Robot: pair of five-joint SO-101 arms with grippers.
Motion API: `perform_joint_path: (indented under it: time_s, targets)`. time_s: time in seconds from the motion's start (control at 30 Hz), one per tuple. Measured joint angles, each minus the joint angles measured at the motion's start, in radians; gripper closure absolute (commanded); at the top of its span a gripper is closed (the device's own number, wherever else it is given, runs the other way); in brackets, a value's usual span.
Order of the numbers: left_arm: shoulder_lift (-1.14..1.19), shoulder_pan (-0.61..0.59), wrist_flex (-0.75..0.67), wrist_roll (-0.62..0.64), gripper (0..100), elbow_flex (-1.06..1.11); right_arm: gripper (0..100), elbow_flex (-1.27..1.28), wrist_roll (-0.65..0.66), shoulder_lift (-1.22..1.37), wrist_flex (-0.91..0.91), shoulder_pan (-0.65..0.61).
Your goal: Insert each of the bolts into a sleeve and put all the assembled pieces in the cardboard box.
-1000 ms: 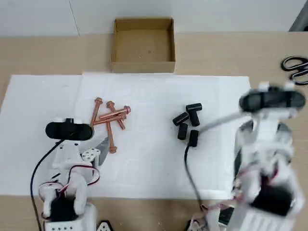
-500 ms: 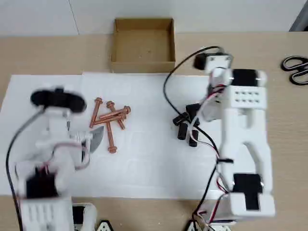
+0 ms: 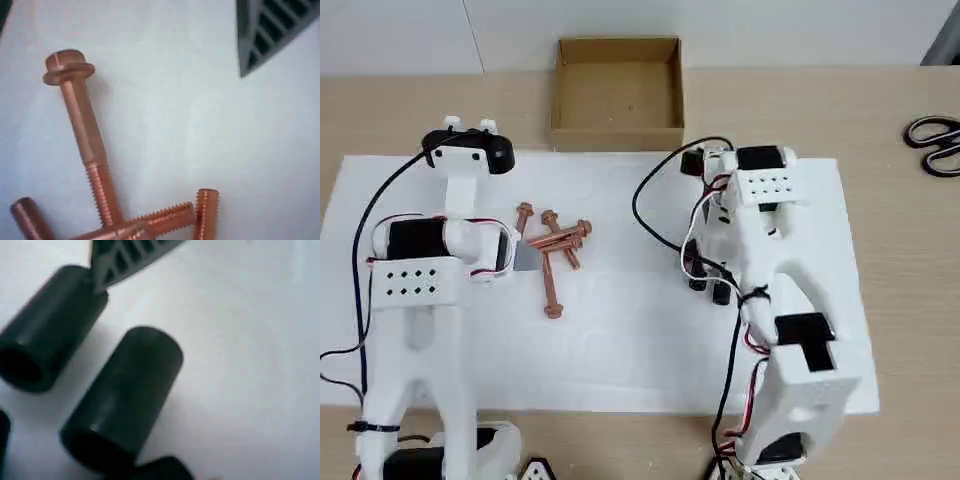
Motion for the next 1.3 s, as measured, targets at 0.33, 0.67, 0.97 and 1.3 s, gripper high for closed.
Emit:
perform_joint_path:
  time_s: [0.33, 0.67, 0.97, 1.3]
  targets:
    - [0.003, 0.000, 0.000, 0.003, 70, 0.000, 77.6, -0.002, -0.041, 0.106, -0.037, -0.025]
    - [0.003, 0.000, 0.000, 0.003, 70, 0.000, 90.8, -0.026, -0.046, 0.186, -0.069, -0.008]
    - [0.003, 0.000, 0.000, 0.003, 70, 0.000, 99.1, -0.031, -0.046, 0.160, -0.069, 0.035]
    - [0.003, 0.025, 0.049, 0.009, 70, -0.032, 99.5, -0.034, -0.003, -0.066, -0.017, 0.041]
